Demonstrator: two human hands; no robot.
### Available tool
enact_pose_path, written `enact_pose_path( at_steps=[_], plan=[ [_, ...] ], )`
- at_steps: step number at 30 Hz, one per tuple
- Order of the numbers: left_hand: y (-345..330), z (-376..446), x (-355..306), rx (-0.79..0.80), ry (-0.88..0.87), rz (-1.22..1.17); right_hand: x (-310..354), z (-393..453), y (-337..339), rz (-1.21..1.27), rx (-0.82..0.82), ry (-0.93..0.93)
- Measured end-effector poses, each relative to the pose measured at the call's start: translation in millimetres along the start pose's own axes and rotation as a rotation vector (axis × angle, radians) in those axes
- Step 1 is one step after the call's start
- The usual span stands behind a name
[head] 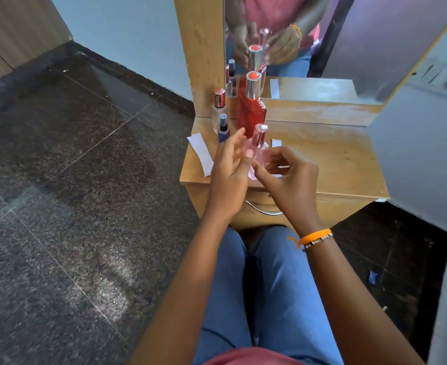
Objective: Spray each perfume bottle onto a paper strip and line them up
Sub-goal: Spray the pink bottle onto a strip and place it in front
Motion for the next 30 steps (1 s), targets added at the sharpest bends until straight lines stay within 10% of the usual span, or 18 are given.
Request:
enact_pose_path(
  at_steps=[7,11,22,30],
  plan=[
    [-18,-13,3,0.127,0.072,-0.099,-1,-11,35,0.027,0.333,-0.113],
    [-23,-15,-1,0.087,0.053,0.030,7,-4,45,0.198,0.116,-0.122],
    [-21,-19,3,0.279,0.101,-0.075,16,1,64,0.332,0.150,-0.050],
    [-21,-18,9,0.198,0.097,-0.096,-50,-9,69,-0.218,-0.022,-0.156]
  ],
)
Point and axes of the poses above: each hand's wrist, its own z-axis towards the middle knuckle, its own y-axis out of the back of the hand, x = y × z, the point moved 3 cm from there along z, towards the middle knuckle, and after that the axes turned 11 degrees about x, right-handed, at the moved point
